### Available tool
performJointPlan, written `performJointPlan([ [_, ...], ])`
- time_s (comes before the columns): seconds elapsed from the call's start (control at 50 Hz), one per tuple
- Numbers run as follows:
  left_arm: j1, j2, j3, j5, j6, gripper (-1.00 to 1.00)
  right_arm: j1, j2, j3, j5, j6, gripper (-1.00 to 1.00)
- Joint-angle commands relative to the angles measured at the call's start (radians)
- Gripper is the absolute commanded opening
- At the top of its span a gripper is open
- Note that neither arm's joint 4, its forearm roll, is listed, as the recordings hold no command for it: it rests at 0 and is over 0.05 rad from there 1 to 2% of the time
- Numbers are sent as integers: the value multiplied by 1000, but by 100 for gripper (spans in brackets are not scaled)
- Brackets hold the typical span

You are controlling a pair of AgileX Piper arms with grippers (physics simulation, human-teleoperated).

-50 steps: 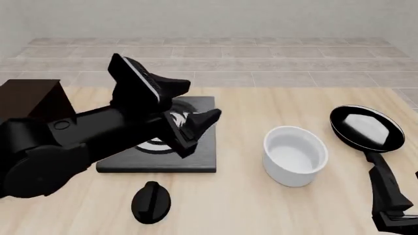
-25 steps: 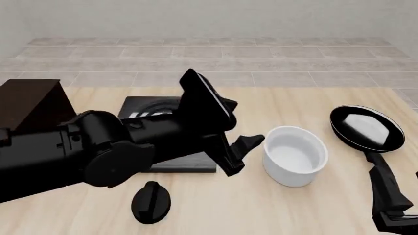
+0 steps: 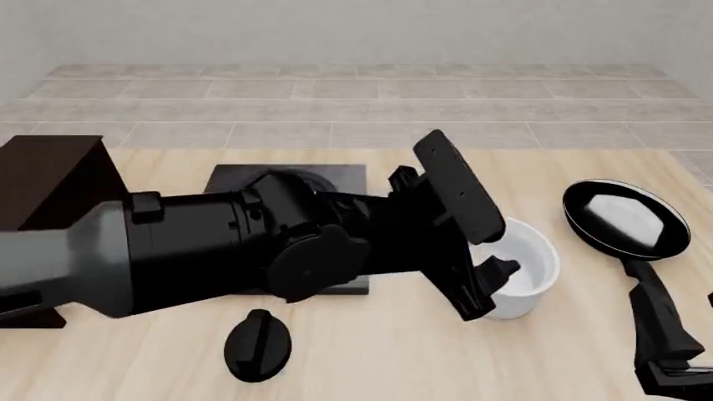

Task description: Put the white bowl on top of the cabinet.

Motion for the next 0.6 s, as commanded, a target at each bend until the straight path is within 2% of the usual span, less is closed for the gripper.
performJointPlan([
  [0.02,-38,83,-107,90,18,100,0,0,0,2,2,100],
  [0.06,-36,92,-118,97,24,100,0,0,0,2,4,100],
  [0.12,-23,124,-130,107,68,100,0,2,0,1,7,100],
  [0.16,-25,142,-147,120,59,100,0,10,0,-7,7,100],
  [0.32,-22,218,-206,169,95,100,0,33,0,-29,8,100],
  [0.38,-10,246,-199,161,142,100,0,31,0,-27,9,100],
  [0.6,2,311,-232,170,165,100,0,20,0,-17,9,100],
])
